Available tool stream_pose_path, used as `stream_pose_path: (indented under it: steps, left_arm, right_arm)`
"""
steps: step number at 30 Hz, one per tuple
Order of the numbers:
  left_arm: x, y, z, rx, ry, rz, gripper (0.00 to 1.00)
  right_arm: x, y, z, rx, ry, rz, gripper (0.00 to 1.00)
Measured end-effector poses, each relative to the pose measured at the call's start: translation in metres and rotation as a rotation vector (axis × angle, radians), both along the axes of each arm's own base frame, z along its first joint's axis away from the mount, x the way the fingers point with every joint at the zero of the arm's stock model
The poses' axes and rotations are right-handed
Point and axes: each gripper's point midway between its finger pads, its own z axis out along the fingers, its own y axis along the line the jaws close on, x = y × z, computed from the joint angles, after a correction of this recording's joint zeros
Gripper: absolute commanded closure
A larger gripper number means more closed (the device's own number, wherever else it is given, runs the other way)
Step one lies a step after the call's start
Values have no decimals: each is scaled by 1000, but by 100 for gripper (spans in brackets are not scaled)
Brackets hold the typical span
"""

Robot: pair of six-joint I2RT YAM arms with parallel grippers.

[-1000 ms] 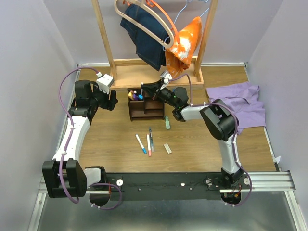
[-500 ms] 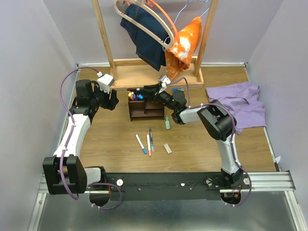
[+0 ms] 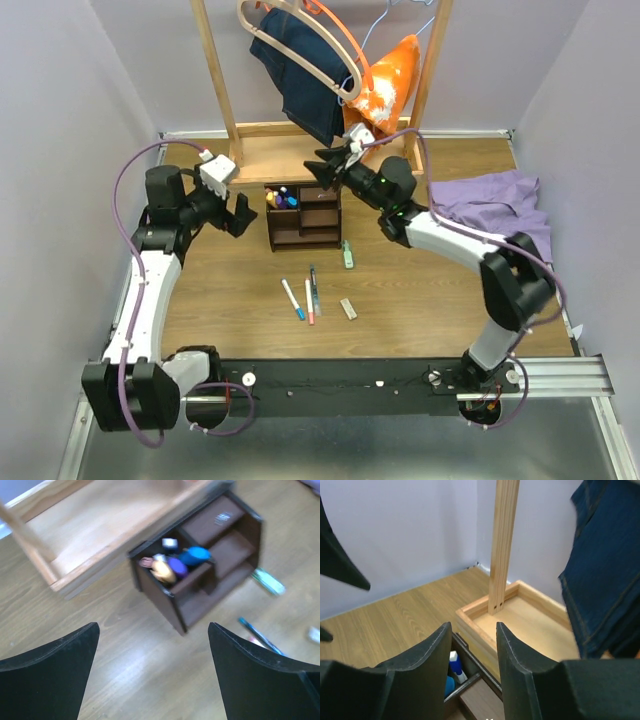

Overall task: Sort the stationery into containers
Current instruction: Pick up the pen from the center of the board.

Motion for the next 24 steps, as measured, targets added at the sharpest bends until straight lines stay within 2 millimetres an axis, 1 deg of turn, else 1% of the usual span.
stream_pose_path:
  steps: [2, 3, 5, 6, 7, 9, 10, 11, 12, 13, 14, 15, 16, 18, 19, 20, 21, 22, 24]
  left_arm:
    - [-17, -13, 7, 11, -15, -84, 1]
    - [-29, -24, 9, 36, -26, -154, 1]
    - [-57, -53, 4, 94, -33, -323, 1]
    - [-67, -64, 1, 116, -36, -389, 2]
    - [-83, -77, -5, 149, -37, -481, 2]
    - [-110, -98, -18, 205, -37, -635, 11]
    - [-121, -105, -24, 228, -33, -691, 15]
    - [-129, -110, -30, 248, -22, -736, 22]
    - [-138, -116, -38, 266, -2, -788, 24]
    - [-149, -124, -48, 280, 40, -843, 24]
    - [-154, -126, -56, 292, 72, -871, 24]
    - [-160, -129, -67, 310, 119, -909, 23]
    - [-165, -131, -79, 337, 149, -954, 22]
    - [-172, -130, -92, 388, 150, -1029, 23]
    - [-176, -129, -96, 419, 117, -1081, 26]
    - [-179, -128, -101, 450, 81, -1130, 34]
    - [-181, -127, -104, 476, 49, -1173, 37]
    - [-182, -126, -110, 509, 19, -1223, 39]
    - [-181, -125, -123, 560, -11, -1306, 43]
  right_arm:
    - [-7, -11, 24, -3, -5, -24, 51]
    - [-11, -17, 31, -15, 8, -40, 51]
    - [-14, -29, 36, -40, 47, -77, 49]
    - [-15, -34, 31, -62, 78, -92, 49]
    - [-15, -41, 26, -86, 113, -114, 48]
    - [-13, -55, 9, -129, 192, -155, 47]
    - [-12, -65, -4, -162, 244, -183, 46]
    - [-11, -72, -16, -189, 289, -203, 45]
    - [-12, -83, -35, -233, 353, -228, 45]
    - [-14, -91, -46, -255, 384, -241, 44]
    - [-19, -99, -59, -285, 422, -252, 44]
    - [-25, -110, -73, -319, 453, -266, 44]
    - [-35, -121, -87, -356, 484, -274, 44]
    - [-54, -134, -102, -410, 515, -272, 43]
    - [-59, -138, -106, -428, 523, -271, 43]
    - [-64, -142, -106, -441, 516, -270, 41]
    - [-68, -145, -105, -447, 509, -268, 40]
    - [-72, -148, -103, -455, 499, -267, 39]
    - [-73, -152, -98, -460, 481, -270, 39]
